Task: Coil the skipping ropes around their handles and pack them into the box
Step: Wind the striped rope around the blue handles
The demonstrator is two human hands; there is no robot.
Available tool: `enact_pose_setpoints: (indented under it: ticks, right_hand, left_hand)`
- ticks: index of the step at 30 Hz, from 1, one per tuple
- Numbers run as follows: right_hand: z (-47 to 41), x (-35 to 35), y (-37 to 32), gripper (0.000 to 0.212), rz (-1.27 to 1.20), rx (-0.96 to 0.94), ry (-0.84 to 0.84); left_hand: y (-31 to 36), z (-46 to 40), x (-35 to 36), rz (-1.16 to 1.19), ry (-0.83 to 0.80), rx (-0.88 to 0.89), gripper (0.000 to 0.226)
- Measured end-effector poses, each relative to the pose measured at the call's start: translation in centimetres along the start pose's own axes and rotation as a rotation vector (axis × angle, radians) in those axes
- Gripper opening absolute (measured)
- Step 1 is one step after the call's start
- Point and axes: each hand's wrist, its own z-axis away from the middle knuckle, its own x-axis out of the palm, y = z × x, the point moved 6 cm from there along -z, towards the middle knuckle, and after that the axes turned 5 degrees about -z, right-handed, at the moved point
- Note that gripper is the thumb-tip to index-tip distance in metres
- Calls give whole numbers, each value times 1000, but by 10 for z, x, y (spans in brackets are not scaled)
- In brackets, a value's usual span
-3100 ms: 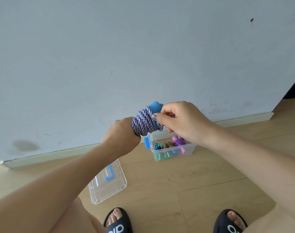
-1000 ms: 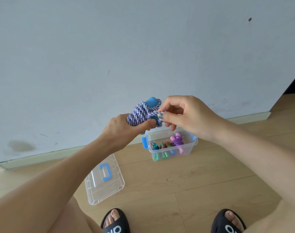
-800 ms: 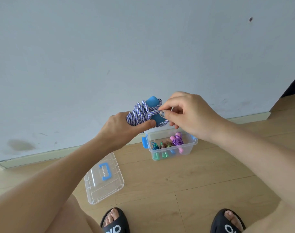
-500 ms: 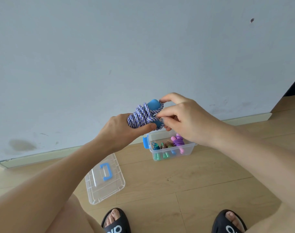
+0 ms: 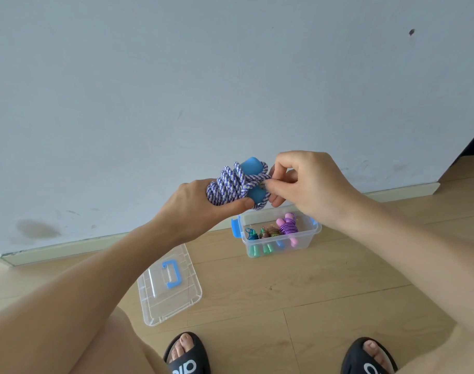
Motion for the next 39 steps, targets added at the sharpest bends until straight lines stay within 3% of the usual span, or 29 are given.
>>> enact_pose_setpoints:
  ticks: [4,7,12,15,18,20,24,29,34,39]
  right_hand:
    - [0,2,-5,13,65,-63,-35]
    - [-4,6,-11,13,328,-231,-38]
    - [-2,15,-26,14,668,-537,21]
    - [-3,15,-28,19,714,-550,49]
    - [-6,18,-23,4,759,-502,55]
    - [-6,21,-20,18,760,-456,37]
    - [-4,17,-19,19,580,-355,55]
    - [-6,4,2,17,123,-32,12]
    - [-5,3,8,9,-316,164,-39]
    - [-2,2,2,16,-358,143,-58]
  left_hand:
    - [-1,1,4,-14,-34,4,66]
    - [-6,-4,7,35,-54,-9,78]
    - [-5,-5,9,35,-74,-18,76]
    - [-5,-6,10,49,-71,-22,77]
    - [-4,-8,11,58,-60,-26,79]
    - [-4,-9,12,48,-58,-36,77]
    - [0,-8,13,28,-69,-50,71]
    - [0,-7,16,-1,-75,-44,82]
    - [6,-4,12,-19,-44,-18,64]
    - [6,-3,10,-92,-47,14,60]
